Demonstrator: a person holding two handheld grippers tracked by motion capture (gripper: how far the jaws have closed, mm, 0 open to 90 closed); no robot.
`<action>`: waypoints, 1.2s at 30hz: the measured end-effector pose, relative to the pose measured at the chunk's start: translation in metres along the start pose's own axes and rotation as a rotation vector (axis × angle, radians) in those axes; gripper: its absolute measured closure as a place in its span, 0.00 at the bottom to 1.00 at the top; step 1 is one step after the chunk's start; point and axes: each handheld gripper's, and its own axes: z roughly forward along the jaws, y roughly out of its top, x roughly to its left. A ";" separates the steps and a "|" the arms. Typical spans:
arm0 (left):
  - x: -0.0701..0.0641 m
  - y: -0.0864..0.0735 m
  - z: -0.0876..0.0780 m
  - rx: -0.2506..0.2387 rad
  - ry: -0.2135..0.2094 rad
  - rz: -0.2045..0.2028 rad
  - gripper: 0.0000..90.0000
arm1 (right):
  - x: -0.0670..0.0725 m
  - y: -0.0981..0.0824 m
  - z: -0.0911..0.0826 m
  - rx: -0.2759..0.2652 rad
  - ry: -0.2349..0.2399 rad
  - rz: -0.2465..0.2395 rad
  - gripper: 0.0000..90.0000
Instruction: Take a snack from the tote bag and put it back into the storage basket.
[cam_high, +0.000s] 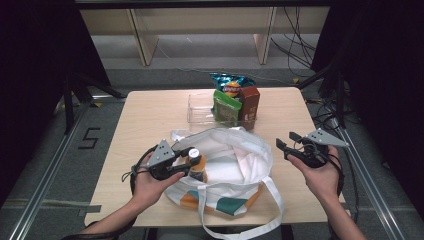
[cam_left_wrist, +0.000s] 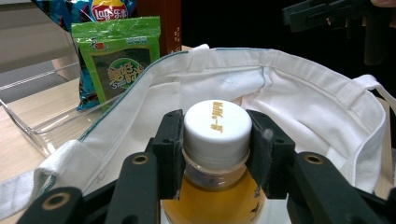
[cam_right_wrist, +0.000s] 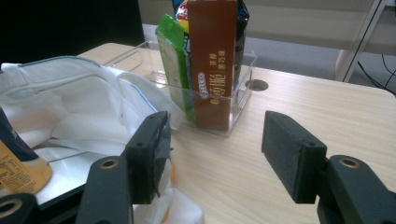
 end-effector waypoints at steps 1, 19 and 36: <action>0.000 0.000 0.000 0.001 0.001 -0.004 0.65 | 0.000 0.000 0.000 -0.001 -0.003 0.000 0.47; 0.000 0.013 -0.004 -0.022 -0.002 -0.035 0.65 | 0.001 0.000 -0.001 -0.011 -0.007 0.010 0.47; 0.006 0.040 -0.013 -0.067 0.016 -0.054 0.65 | 0.001 -0.002 -0.002 0.009 -0.006 0.030 0.47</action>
